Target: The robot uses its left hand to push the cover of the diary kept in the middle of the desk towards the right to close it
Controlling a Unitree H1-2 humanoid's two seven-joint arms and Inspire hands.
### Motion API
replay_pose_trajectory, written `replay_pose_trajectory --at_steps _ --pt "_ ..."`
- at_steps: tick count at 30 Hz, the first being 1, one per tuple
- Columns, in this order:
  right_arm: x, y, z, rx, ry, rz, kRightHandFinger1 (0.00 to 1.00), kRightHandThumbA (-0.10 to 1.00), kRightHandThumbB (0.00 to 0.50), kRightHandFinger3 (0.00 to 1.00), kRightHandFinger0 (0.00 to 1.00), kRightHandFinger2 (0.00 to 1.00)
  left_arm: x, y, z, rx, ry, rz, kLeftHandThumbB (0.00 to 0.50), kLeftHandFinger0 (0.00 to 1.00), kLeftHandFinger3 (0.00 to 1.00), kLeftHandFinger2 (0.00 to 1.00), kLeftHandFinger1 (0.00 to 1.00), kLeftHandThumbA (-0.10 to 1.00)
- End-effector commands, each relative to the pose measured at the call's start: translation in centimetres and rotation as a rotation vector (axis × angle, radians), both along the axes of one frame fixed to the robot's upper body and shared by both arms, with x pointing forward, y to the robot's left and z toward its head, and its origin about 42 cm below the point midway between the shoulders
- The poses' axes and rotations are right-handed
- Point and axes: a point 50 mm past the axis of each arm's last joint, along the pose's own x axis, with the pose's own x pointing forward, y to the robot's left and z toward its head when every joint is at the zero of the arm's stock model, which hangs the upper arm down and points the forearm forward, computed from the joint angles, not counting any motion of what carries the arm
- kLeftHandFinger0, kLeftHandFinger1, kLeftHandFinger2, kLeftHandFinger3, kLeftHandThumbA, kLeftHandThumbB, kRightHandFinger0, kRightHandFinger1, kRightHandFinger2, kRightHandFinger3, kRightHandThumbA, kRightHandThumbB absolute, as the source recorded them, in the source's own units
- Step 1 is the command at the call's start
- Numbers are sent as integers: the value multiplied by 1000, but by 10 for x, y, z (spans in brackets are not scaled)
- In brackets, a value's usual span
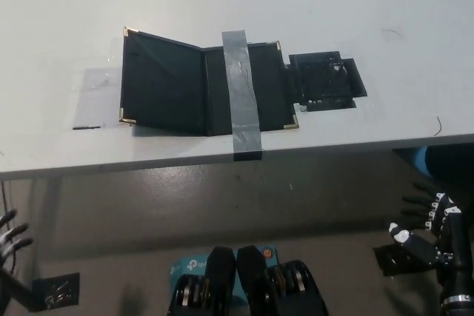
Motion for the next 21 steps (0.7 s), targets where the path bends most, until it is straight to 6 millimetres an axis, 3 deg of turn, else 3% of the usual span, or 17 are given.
replay_pose_trajectory --at_steps 1,2,5,8,12,15,18,20,21 --pt "3 -3 12 -33 -42 -18 527 882 41 748 386 598 5 -22 47 72 -81 -152 141 758 1000 870 784 1000" --pt "3 -3 12 -32 -48 -15 525 868 36 758 369 600 7 -34 65 0 -152 -220 134 759 1000 885 793 1000" --pt "6 -3 14 -26 -51 -24 530 848 32 770 368 606 14 -49 92 -26 -226 -274 164 734 1000 852 761 1000" --pt "7 -4 15 -20 -56 -22 522 843 31 767 369 605 12 -72 127 -71 -329 -375 109 712 1000 823 735 1000" --pt "9 -5 15 -28 -58 -15 507 860 37 750 365 599 17 -88 159 -87 -433 -495 123 658 997 786 698 1000" --pt "9 -4 15 -27 -58 -15 515 850 28 747 374 604 24 -99 184 -118 -497 -550 168 636 956 759 671 1000" --pt "5 -5 13 -13 -47 -16 525 842 35 753 385 616 32 -100 192 -133 -508 -566 151 652 966 755 672 1000" --pt "6 -3 14 -18 -44 -17 513 835 30 745 372 600 51 -96 196 -166 -506 -532 150 693 1000 833 726 1000" --pt "7 -3 15 -28 -46 -15 507 837 30 738 366 592 60 -94 195 -183 -491 -509 172 776 1000 913 803 1000"
